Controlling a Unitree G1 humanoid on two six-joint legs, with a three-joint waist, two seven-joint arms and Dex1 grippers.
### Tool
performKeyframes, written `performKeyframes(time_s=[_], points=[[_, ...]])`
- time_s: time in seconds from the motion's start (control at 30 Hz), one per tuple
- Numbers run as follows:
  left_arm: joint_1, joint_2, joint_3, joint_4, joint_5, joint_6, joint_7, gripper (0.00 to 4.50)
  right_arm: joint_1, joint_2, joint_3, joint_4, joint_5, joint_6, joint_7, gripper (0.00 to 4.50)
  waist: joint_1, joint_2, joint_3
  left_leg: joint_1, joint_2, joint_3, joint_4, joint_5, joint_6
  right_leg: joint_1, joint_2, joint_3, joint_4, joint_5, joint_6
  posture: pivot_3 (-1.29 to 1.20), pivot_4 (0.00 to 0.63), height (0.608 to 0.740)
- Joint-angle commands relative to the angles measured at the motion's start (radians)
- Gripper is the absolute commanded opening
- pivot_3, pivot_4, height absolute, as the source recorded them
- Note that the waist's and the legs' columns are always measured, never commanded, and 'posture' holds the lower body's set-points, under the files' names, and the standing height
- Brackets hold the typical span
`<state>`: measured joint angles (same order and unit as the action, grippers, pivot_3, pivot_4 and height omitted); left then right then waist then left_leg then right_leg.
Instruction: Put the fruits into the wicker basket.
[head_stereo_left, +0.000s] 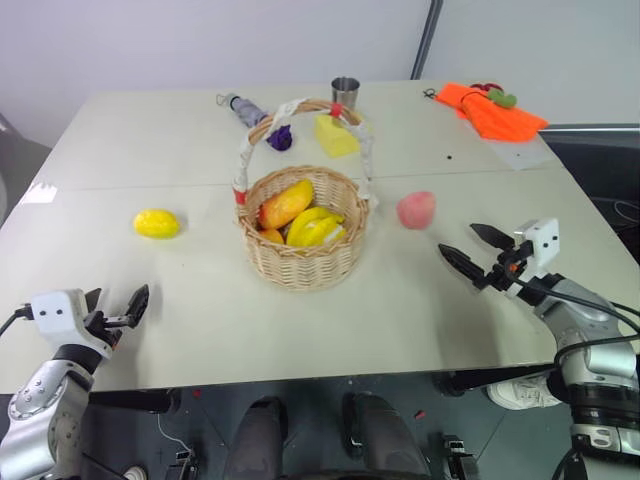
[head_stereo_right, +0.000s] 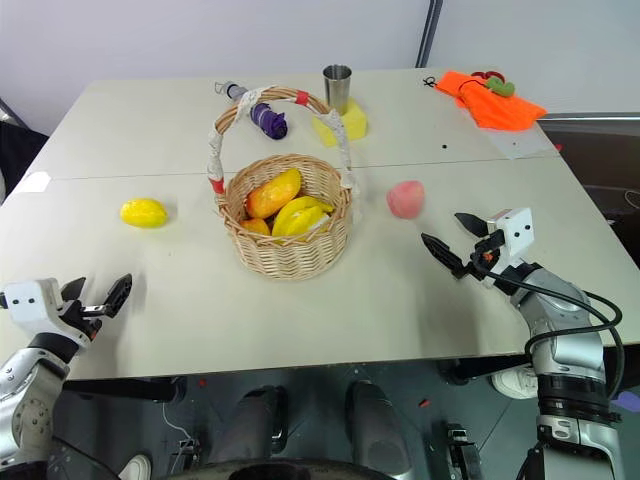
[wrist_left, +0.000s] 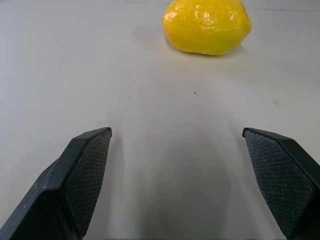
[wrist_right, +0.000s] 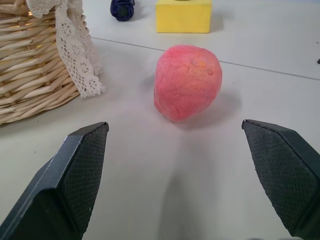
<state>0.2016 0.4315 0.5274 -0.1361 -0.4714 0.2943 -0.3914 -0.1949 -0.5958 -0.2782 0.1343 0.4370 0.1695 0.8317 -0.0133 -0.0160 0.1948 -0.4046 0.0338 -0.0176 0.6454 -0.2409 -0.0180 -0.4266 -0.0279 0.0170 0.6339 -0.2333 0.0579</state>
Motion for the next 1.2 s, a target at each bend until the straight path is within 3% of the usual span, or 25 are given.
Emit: performKeyframes(time_s=[0.03, 0.5, 0.77, 0.9, 1.07, 1.2], points=[[0.006, 0.022, 0.021, -0.037, -0.01, 0.002, -0.012, 4.5, -0.016, -0.004, -0.015, -0.014, 0.008, -0.018, 0.004, 4.45, 0.0, 0.0, 0.0, 0.0, 0.0, 0.0, 0.0, 0.0, 0.0, 0.0, 0.0, 0.0, 0.0, 0.0, 0.0, 0.0, 0.15, 0.74], [-0.116, 0.078, 0.002, -0.071, -0.055, 0.09, -0.02, 4.5, -0.037, -0.022, -0.006, -0.12, 0.036, 0.019, 0.026, 4.45, -0.001, 0.0, 0.0, 0.0, 0.0, 0.0, 0.0, 0.0, 0.0, 0.0, 0.0, 0.0, 0.0, 0.0, 0.0, 0.0, 0.15, 0.74], [-0.26, 0.184, -0.059, -0.025, 0.02, 0.133, -0.019, 4.5, 0.026, -0.095, -0.002, -0.347, 0.153, 0.189, 0.104, 4.45, 0.003, -0.001, 0.0, -0.001, 0.0, 0.0, 0.0, 0.0, 0.0, 0.0, 0.0, 0.0, 0.0, 0.0, 0.0, 0.0, 0.15, 0.74], [-0.308, 0.272, -0.112, 0.019, 0.049, 0.112, -0.129, 4.5, 0.029, -0.13, 0.004, -0.438, 0.212, 0.278, 0.121, 4.45, -0.002, -0.001, 0.0, -0.001, 0.0, 0.0, 0.0, 0.0, 0.0, -0.001, 0.0, 0.0, 0.0, 0.0, 0.0, 0.0, 0.15, 0.74], [-0.474, 0.46, -0.245, 0.291, 0.124, 0.079, -0.377, 4.5, -0.019, -0.154, 0.062, -0.554, 0.278, 0.37, 0.136, 4.45, 0.0, -0.001, 0.001, -0.001, 0.001, 0.0, -0.001, 0.0, 0.0, -0.003, 0.002, -0.001, 0.0, 0.0, 0.0, 0.0, 0.15, 0.74], [-0.672, 0.524, -0.38, 0.567, 0.235, -0.041, -0.518, 4.5, -0.059, -0.145, 0.096, -0.601, 0.305, 0.413, 0.117, 4.45, 0.003, -0.001, 0.001, -0.002, 0.001, 0.001, -0.001, 0.0, 0.0, -0.004, 0.001, -0.001, 0.0, 0.0, 0.0, 0.0, 0.15, 0.74]])
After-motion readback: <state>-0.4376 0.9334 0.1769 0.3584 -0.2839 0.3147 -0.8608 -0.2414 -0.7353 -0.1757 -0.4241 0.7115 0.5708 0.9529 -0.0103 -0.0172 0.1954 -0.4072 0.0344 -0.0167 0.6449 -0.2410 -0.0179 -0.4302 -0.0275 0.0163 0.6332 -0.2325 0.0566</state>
